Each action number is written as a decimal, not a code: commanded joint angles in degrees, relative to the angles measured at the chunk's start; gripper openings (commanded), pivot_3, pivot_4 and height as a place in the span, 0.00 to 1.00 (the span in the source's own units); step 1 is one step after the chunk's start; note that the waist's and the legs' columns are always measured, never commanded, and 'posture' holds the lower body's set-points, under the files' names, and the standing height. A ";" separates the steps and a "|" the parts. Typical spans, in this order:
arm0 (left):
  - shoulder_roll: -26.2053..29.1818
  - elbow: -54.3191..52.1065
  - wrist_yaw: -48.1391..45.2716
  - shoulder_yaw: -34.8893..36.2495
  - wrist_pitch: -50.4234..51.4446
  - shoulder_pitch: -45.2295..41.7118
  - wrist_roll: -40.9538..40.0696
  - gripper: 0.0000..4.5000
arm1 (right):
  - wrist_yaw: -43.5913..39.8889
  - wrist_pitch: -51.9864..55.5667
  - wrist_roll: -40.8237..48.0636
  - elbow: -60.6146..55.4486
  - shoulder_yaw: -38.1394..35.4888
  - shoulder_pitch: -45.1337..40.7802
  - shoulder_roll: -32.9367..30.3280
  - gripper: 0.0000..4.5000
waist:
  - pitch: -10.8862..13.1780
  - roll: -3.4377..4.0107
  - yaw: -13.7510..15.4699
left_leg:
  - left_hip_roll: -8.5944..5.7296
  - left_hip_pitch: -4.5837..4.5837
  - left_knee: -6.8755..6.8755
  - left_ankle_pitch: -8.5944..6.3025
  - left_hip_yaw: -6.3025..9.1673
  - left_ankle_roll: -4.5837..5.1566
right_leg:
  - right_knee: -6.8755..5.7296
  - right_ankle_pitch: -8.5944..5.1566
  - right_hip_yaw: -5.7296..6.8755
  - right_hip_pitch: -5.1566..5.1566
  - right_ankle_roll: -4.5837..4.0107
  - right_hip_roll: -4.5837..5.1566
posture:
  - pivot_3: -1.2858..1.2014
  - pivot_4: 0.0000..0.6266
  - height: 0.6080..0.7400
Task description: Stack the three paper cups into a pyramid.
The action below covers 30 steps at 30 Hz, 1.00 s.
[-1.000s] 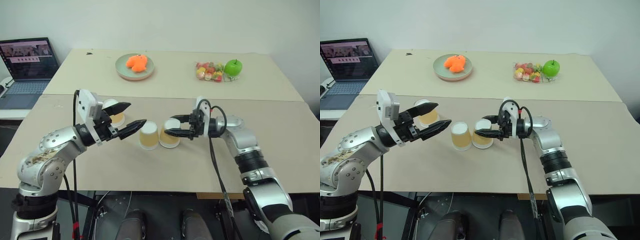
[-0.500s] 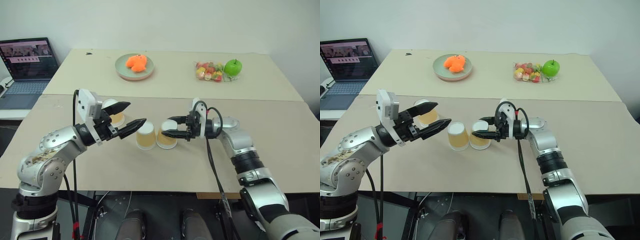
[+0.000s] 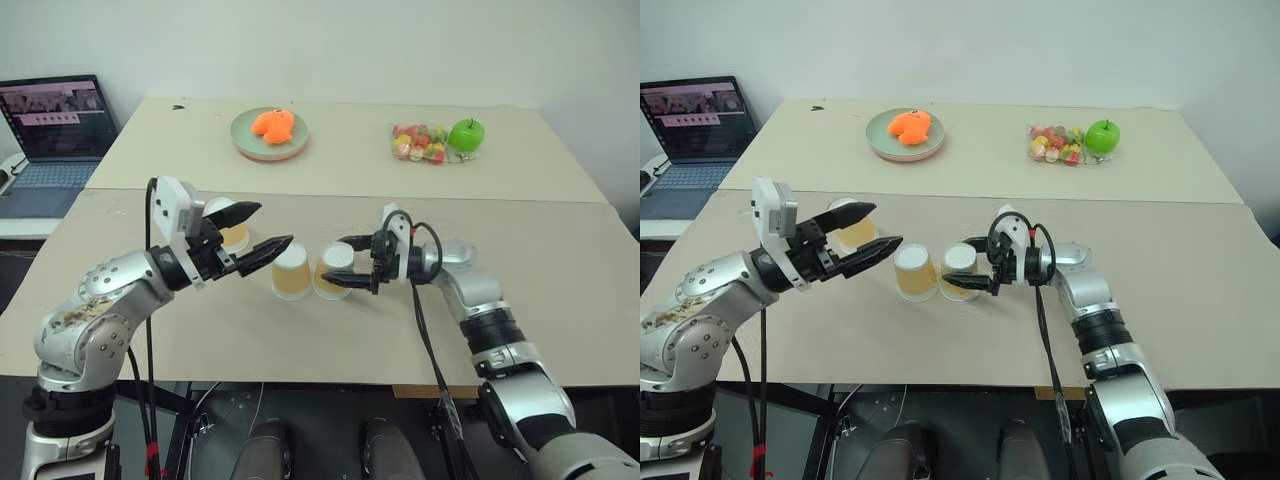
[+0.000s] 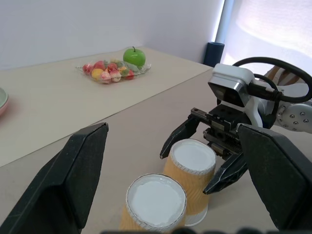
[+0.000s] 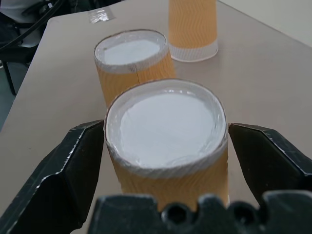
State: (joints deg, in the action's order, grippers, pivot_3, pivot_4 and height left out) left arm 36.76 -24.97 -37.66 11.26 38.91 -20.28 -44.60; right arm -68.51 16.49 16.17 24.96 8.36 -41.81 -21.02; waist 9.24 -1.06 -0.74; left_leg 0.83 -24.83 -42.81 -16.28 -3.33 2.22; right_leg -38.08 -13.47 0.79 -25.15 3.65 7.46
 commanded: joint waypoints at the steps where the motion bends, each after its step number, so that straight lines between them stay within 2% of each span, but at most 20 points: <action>1: 0.20 -0.67 0.25 1.33 -0.57 -1.43 -0.65 1.00 | -2.66 7.66 6.32 -6.69 -4.04 -0.66 -2.87 0.98 | 0.00 0.00 0.02 | 0.00 0.00 0.00 0.00 0.00 0.00 | 0.00 0.00 0.01 0.00 0.00 0.00 | 0.52 0.24 0.52; 6: -0.56 1.13 1.04 2.47 0.09 -2.73 -2.35 1.00 | -3.33 14.40 12.59 -11.43 -9.12 0.07 -7.07 0.98 | 0.01 -0.01 0.12 | 0.01 0.00 -0.01 -0.02 0.03 0.03 | 0.01 0.00 0.03 0.02 0.00 0.00 | 0.52 0.24 0.52; 10: -2.89 5.27 6.91 8.04 2.41 -6.73 -7.76 1.00 | -1.94 16.95 15.06 -15.04 -13.16 3.29 -10.85 0.98 | 0.02 -0.04 0.25 | 0.02 0.00 0.00 -0.04 0.04 0.07 | 0.01 0.00 0.05 0.03 0.00 0.00 | 0.52 0.24 0.52; 14: -3.45 6.67 11.39 10.84 3.30 -7.52 -8.82 1.00 | -0.13 16.90 15.70 -17.41 -14.82 5.87 -12.44 0.98 | 0.03 -0.06 -0.08 | 0.01 0.00 0.00 -0.05 0.03 0.08 | 0.03 0.00 0.01 0.03 0.00 0.01 | 0.52 0.24 0.52; 17: -2.51 6.95 14.35 13.11 3.76 -5.08 -7.49 1.00 | 0.66 17.19 16.64 -21.95 -16.20 9.19 -14.40 0.98 | 0.05 -0.08 -0.07 | 0.02 0.00 0.03 -0.04 0.01 0.08 | 0.02 0.00 0.00 0.00 0.00 0.00 | 0.52 0.24 0.52; 20: 0.34 6.27 12.70 14.67 3.01 1.48 -4.52 1.00 | 1.03 18.68 17.93 -26.12 -17.18 12.12 -16.52 0.98 | 0.05 -0.08 -0.20 | 0.02 0.01 0.04 -0.04 -0.01 0.07 | 0.02 0.00 -0.03 0.00 0.00 0.01 | 0.52 0.24 0.52; 23: 1.85 8.42 11.76 15.49 1.11 4.47 -2.36 1.00 | 2.72 18.86 18.74 -27.62 -17.42 12.83 -16.54 0.98 | 0.10 -0.17 0.04 | 0.04 0.01 0.02 -0.05 -0.01 0.08 | 0.01 0.00 -0.01 0.00 0.00 0.01 | 0.52 0.24 0.52; 26: 2.19 11.35 11.24 15.82 -0.90 5.11 0.03 1.00 | 3.76 18.87 19.04 -28.36 -17.32 12.97 -16.08 0.98 | 0.10 -0.18 0.34 | 0.04 0.03 0.01 -0.03 0.01 0.05 | -0.01 0.05 0.05 0.03 -0.07 0.01 | 0.52 0.24 0.52; 30: 1.58 17.48 10.68 12.07 -6.09 2.79 6.59 1.00 | 4.04 20.67 22.39 -35.54 -17.45 15.35 -17.00 0.98 | 0.10 -0.18 0.89 | 0.02 0.04 0.03 -0.06 0.01 0.10 | 0.06 0.04 0.06 0.07 -0.07 0.01 | 0.52 0.24 0.52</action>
State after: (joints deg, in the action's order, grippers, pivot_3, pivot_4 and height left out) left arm 38.19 -8.86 -26.02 24.59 36.10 -15.91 -40.73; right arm -64.82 36.36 35.91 -6.11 -7.58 -26.80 -37.21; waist 9.34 -1.24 0.15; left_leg 0.86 -24.79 -42.77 -16.34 -3.31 2.31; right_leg -38.01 -13.43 0.86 -25.09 3.58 7.47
